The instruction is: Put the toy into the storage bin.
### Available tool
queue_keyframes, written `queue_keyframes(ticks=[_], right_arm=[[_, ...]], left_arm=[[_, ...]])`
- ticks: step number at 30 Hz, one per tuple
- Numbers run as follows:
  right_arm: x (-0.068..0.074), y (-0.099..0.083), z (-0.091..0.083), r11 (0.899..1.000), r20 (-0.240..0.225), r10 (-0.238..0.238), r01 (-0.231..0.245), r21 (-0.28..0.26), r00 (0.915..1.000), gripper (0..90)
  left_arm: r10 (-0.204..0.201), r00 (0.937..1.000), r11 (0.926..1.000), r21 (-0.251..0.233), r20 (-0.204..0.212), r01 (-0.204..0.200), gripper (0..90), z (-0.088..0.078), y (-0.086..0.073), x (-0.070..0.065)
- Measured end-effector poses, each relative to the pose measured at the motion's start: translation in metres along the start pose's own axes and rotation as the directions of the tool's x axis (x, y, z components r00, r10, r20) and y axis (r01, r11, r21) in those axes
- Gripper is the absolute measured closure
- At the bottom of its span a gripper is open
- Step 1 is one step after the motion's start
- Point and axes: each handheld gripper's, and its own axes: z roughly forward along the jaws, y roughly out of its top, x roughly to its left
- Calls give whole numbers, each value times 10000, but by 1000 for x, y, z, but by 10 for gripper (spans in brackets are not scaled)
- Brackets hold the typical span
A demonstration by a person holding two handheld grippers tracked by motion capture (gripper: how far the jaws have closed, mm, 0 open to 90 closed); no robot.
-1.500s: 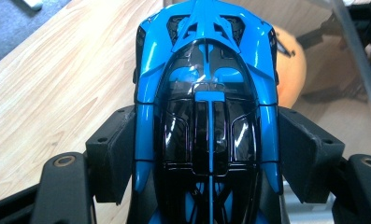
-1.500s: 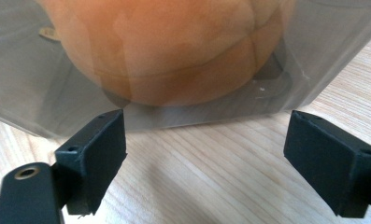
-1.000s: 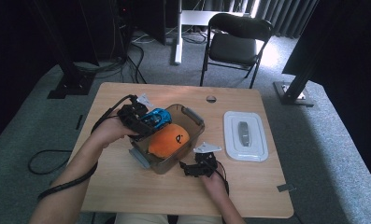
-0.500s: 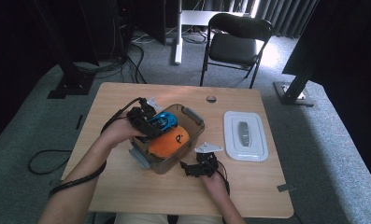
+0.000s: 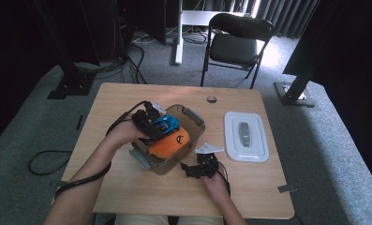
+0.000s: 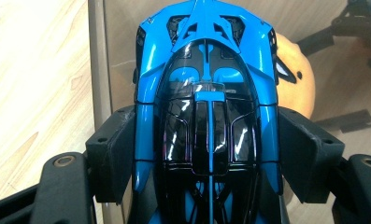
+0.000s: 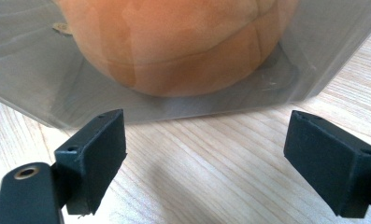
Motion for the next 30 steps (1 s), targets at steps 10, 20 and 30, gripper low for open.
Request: queue_keyframes(ticks=[10,20,30], right_arm=[[0,0,-1,10000,-52,-4,4,16,10000,126],[0,0,0,10000,-53,-23,24,35,10000,126],[1,0,0,10000,-46,-41,41,50,10000,126]], left_arm=[[158,9999,9994,307,-59,-156,287,11,-2,-2],[-97,9998,9999,69,194,96,242,5,-7,-3],[-250,9992,9997,-43,306,251,85,-8,-12,0]])
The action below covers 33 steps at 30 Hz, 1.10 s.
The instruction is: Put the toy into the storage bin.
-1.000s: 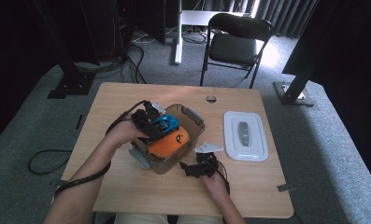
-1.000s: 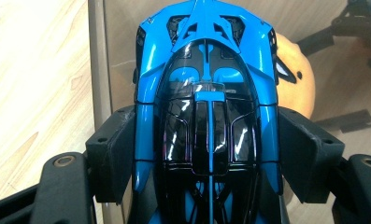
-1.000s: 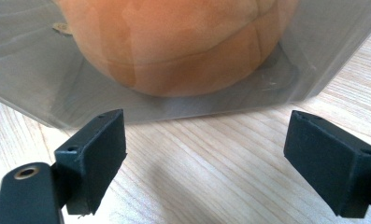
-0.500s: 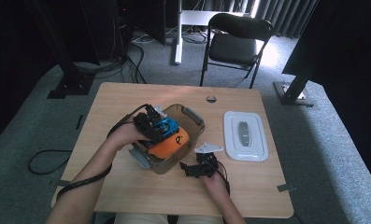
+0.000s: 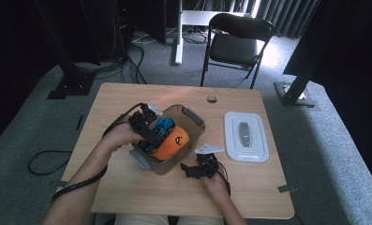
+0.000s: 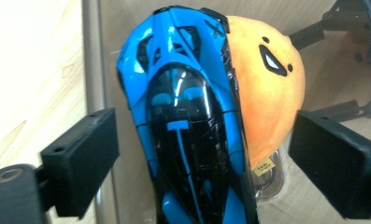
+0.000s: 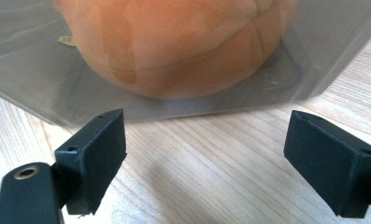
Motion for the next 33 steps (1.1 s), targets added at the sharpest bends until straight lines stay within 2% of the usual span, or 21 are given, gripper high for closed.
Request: queue_keyframes(ticks=[1,6,9,12,14,16,19,21,22,25,27,28,30,32,33], right_arm=[[0,0,0,10000,14,-4,4,-4,10000,126],[0,0,0,10000,-1,29,-29,-11,10000,126],[0,0,0,10000,9,43,-43,-15,10000,126],[0,0,0,10000,-1,57,-57,3,10000,126],[0,0,0,10000,-2,59,-59,11,10000,126],[0,0,0,10000,-3,58,-58,22,10000,126],[0,0,0,10000,16,47,-47,41,10000,126],[0,0,0,10000,18,54,-55,56,10000,126],[0,0,0,10000,19,65,-65,73,10000,126],[0,0,1,9999,23,71,-72,108,10000,126],[0,0,1,9999,20,66,-67,107,10000,126],[0,0,1,9999,23,68,-68,115,10000,126],[0,0,1,9999,22,66,-67,119,10000,126],[1,0,1,9999,22,63,-63,126,10000,126],[0,0,1,9999,22,55,-55,129,10000,126]], left_arm=[[-64,10000,10000,-34,-40,64,24,-1,-1,1],[-177,9997,9994,-316,-157,172,21,-8,-6,6],[-385,9989,9970,-686,-250,367,22,-14,-11,11],[-593,9969,9927,-1078,-526,534,22,-20,-18,18],[-1014,9936,9852,-1438,-503,932,22,-23,-24,23],[-1240,9898,9813,-1565,-703,1118,23,-24,-30,29],[-1797,9786,9728,-1658,-1001,1617,23,-24,-39,38],[-2045,9758,9637,-1908,-780,1867,23,-24,-46,44],[-2074,9750,9612,-2021,-803,1878,23,-24,-49,46],[-2083,9732,9603,-2092,-977,1846,23,-22,-57,51],[-2277,9684,9563,-2108,-1013,2028,23,-20,-63,56],[-2355,9666,9502,-2326,-1011,2072,23,-20,-66,58],[-2632,9606,9401,-2472,-889,2347,23,-18,-71,63],[-2708,9604,9339,-2597,-656,2456,23,-17,-76,66],[-2803,9581,9302,-2633,-591,2559,23,-17,-77,68]])
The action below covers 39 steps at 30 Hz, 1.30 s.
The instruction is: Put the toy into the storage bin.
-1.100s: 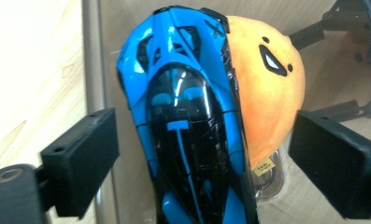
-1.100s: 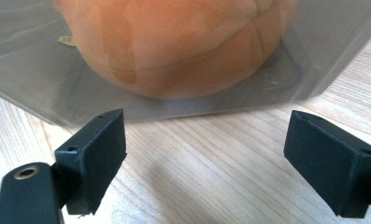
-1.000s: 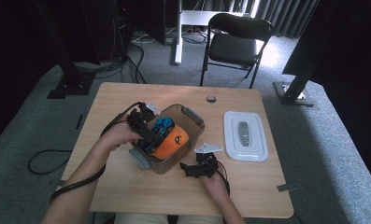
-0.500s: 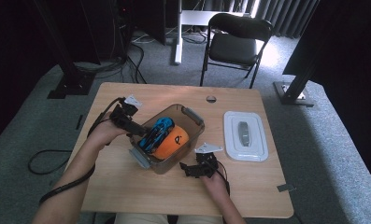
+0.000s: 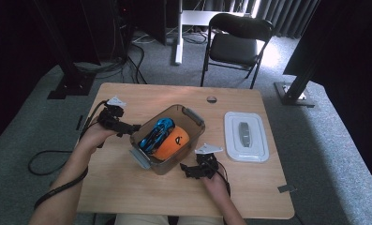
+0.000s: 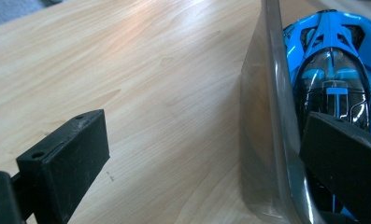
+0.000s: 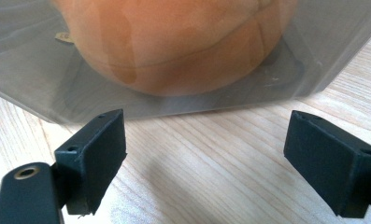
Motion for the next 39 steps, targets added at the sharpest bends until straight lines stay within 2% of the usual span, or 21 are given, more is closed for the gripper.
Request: queue_keyframes(ticks=[5,6,7,12,14,16,18,19,24,26,36,39], right_arm=[[0,0,0,10000,-4,-27,27,15,10000,126],[0,0,0,10000,-8,-13,13,4,10000,126],[0,0,0,10000,-8,-13,13,4,10000,126],[-2,1,-2,9998,-61,129,-130,-122,9999,126],[-4,2,-3,9998,-4,148,-148,-150,9999,127],[-7,4,-4,9996,39,207,-206,-177,9998,126],[-9,5,-5,9994,39,260,-259,-214,9997,126],[-10,6,-7,9993,38,267,-266,-258,9996,127],[-13,13,-10,9989,78,261,-258,-382,9996,127],[-12,14,-10,9987,92,275,-271,-424,9996,127],[-16,11,-9,9980,122,517,-512,-366,9986,127],[-18,12,-11,9974,203,605,-597,-397,9980,126]], left_arm=[[-359,9992,9990,-265,-189,354,23,-5,-2,8],[-557,9977,9975,-458,-391,539,23,-7,-2,12],[-593,9970,9974,-449,-498,571,23,-7,-3,15],[-761,9955,9971,-35,-566,760,24,8,-13,26],[-1164,9924,9931,128,-410,1170,24,22,-22,33],[-1201,9918,9922,291,-439,1214,24,28,-25,35],[-1034,9925,9928,536,-644,1069,24,38,-31,37],[-1088,9917,9917,611,-689,1130,24,43,-34,38],[-1167,9910,9900,719,-656,1213,24,61,-40,36],[-1051,9927,9905,831,-597,1098,23,68,-41,33],[-572,9974,9923,1072,-443,616,23,88,-48,23],[-706,9967,9925,973,-391,741,24,89,-49,23]])
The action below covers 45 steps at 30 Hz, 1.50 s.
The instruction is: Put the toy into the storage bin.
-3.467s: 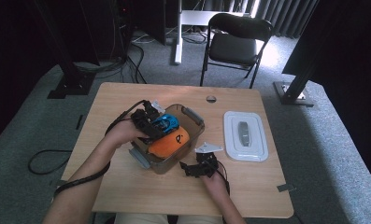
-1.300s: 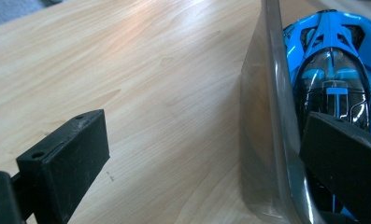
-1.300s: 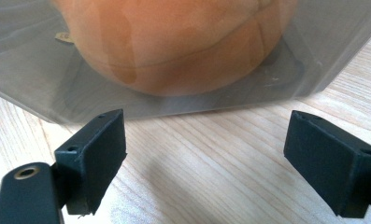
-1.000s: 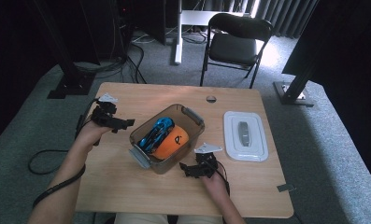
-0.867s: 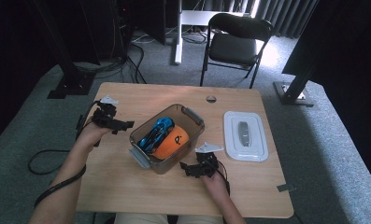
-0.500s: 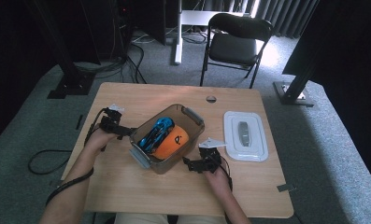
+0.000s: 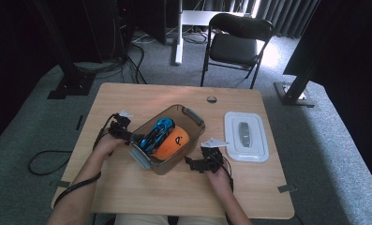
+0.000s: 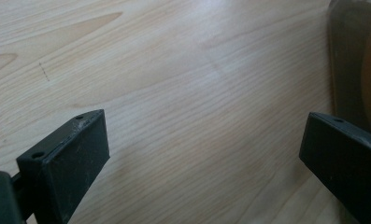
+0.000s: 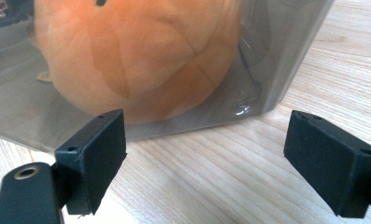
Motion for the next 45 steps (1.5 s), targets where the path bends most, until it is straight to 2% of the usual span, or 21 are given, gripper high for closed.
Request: queue_keyframes(ticks=[9,14,16,20,21,32,38,45], right_arm=[[-3,4,1,9998,-26,174,-173,105,9998,128],[-5,4,-1,9998,88,131,-133,157,9999,129],[-9,2,-5,9998,224,187,-190,110,9996,129],[-11,2,-7,9998,354,138,-142,112,9993,129],[-12,2,-9,9998,437,107,-114,143,9990,129],[-24,-1,-18,9997,794,237,-244,78,9966,131],[-29,-1,-21,9997,965,253,-258,32,9950,132],[-35,-2,-24,9994,1019,346,-343,-48,9942,133]], left_arm=[[-125,9999,9999,-62,-75,125,38,-5,-6,-3],[-47,9999,10000,35,152,46,41,-7,-9,-10],[137,9999,9999,-36,104,-137,39,-9,-12,-19],[217,9997,9997,76,131,-218,35,-10,-13,-23],[351,9992,9994,-27,174,-351,35,-12,-16,-31],[565,9967,9983,-189,576,-555,30,-13,-25,-58],[863,9938,9961,-221,697,-850,27,-12,-25,-71],[968,9944,9950,-284,435,-956,27,-11,-26,-82]])
